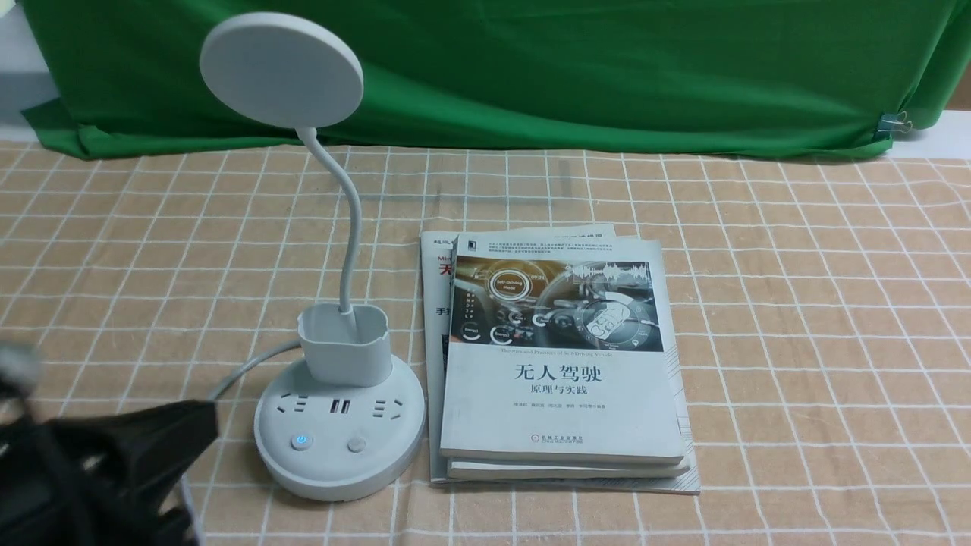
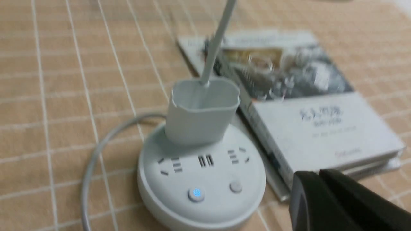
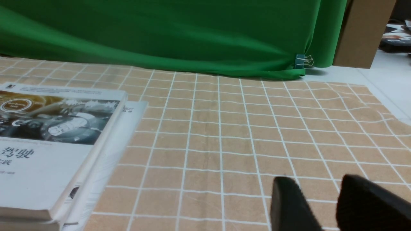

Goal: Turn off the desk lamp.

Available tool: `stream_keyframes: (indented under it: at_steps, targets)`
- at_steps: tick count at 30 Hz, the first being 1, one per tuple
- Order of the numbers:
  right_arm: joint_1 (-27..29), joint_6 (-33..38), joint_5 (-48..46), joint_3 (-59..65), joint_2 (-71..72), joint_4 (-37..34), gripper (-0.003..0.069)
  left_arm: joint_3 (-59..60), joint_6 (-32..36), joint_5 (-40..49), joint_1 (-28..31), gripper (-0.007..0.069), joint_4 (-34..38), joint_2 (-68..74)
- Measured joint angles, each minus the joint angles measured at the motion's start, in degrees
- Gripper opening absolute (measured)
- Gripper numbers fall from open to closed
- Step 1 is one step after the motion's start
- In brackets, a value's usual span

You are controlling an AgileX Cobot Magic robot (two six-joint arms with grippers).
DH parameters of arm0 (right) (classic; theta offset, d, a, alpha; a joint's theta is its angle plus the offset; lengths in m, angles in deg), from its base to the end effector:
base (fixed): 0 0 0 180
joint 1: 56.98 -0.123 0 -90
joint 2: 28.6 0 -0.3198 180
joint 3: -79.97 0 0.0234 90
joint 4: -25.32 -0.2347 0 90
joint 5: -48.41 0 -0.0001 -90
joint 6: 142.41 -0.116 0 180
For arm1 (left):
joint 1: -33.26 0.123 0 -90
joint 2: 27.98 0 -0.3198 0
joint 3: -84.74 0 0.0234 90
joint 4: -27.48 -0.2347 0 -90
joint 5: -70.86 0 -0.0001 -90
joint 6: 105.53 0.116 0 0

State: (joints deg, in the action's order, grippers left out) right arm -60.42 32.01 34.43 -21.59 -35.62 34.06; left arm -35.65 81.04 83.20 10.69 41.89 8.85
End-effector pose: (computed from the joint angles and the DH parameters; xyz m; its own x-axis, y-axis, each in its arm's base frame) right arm 0.0293 -0.0025 0.1852 -0.1596 -0.0603 -0.9853 -0.0319 0.9979 -0.0559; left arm 0.0805 -0.0402 0.2750 -0.3453 0.0020 -0.9385 0.3880 0.9108 -0.1408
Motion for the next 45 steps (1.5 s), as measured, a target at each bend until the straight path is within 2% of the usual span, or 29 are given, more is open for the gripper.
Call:
stream_keyframes:
  at_steps: [6, 17, 20, 25, 28, 32, 36, 41, 45]
  targets:
    - [0.0, 0.0, 0.0, 0.0, 0.0, 0.0, 0.0242, 4.83, 0.06, -2.34, 0.0, 0.0017, 0.0, -6.81]
    - [0.0, 0.0, 0.0, 0.0, 0.0, 0.0, 0.0242, 8.35, 0.14, -2.71, 0.0, 0.0017, -0.13, -7.3]
    - [0.0, 0.0, 0.0, 0.0, 0.0, 0.0, 0.0242, 9.72, 2.11, -5.0, 0.36, 0.0017, -2.67, -7.99]
    - [0.0, 0.0, 0.0, 0.0, 0.0, 0.0, 0.0242, 14.55, 5.98, -8.85, 7.36, 0.0017, -3.92, -14.58]
    - [0.0, 0.0, 0.0, 0.0, 0.0, 0.0, 0.0242, 17.64, 4.98, -8.21, 15.37, 0.0017, -3.92, -20.88]
    - [0.0, 0.0, 0.0, 0.0, 0.0, 0.0, 0.0242, 18.79, 2.48, -5.46, 22.66, 0.0017, -4.38, -26.59]
    - [0.0, 0.0, 0.0, 0.0, 0.0, 0.0, 0.0242, 18.85, -0.51, -2.06, 25.94, 0.0017, -4.95, -29.6]
    - [0.0, 0.0, 0.0, 0.0, 0.0, 0.0, 0.0242, 18.85, -1.67, 3.59, 26.08, 0.0017, -4.76, -29.93]
    - [0.0, 0.0, 0.0, 0.0, 0.0, 0.0, 0.0242, 18.85, -1.73, 4.6, 26.18, 0.0017, -4.59, -29.93]
